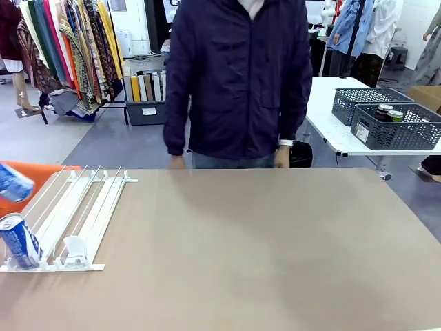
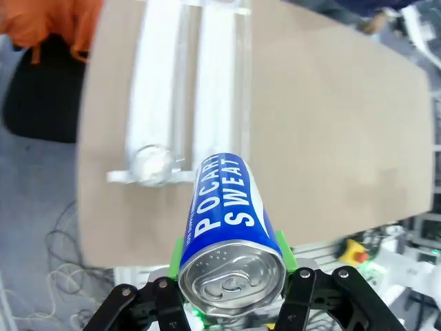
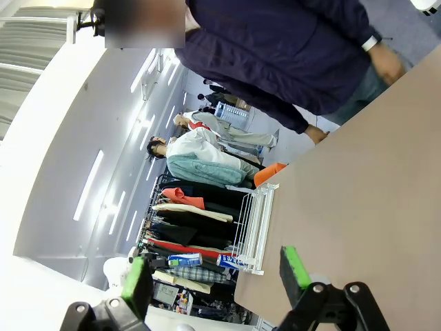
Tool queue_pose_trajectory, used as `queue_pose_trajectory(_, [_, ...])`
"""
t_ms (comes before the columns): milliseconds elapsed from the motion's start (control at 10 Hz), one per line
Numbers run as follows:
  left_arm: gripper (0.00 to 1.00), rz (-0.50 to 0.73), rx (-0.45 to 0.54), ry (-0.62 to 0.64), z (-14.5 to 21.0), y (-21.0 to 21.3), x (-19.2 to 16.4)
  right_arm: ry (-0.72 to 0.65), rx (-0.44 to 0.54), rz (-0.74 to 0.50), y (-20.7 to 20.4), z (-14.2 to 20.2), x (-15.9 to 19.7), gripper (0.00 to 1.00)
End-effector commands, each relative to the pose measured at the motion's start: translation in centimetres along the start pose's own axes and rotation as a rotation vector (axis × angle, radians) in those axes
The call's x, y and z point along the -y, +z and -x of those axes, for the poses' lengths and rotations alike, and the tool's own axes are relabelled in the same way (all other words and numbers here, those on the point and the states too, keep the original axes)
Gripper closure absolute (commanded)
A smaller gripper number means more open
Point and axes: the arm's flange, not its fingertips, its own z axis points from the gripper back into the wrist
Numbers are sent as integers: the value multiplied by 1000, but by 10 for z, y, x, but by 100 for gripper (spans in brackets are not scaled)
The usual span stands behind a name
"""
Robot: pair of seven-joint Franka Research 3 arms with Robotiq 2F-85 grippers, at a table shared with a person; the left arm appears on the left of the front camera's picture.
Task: Retrieve and store the cans from the dispenser.
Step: Pick up one can from the Automatic Can Dispenser and place it in the middle of the table.
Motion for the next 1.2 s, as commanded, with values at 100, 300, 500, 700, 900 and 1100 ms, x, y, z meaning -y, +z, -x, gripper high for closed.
queue_pose_trajectory(100, [100, 141, -92, -181, -62, -36, 115, 2, 19, -26, -1, -3, -4, 0])
queue_pose_trajectory(300, [100, 79, -191, -367, -92, -111, 238, 2, 19, -26, -1, -3, -4, 0])
queue_pose_trajectory(500, [100, -46, -197, -406, -94, -185, 338, 2, 19, -26, -1, -3, -4, 0])
queue_pose_trajectory(700, [100, -190, -226, -516, -68, -245, 397, 2, 19, -26, -1, -3, -4, 0])
queue_pose_trajectory(900, [100, -277, -271, -598, -43, -303, 417, 2, 19, -26, -1, -3, -4, 0])
queue_pose_trajectory(1100, [100, -289, -300, -682, -28, -343, 418, 2, 19, -26, -1, -3, -4, 0])
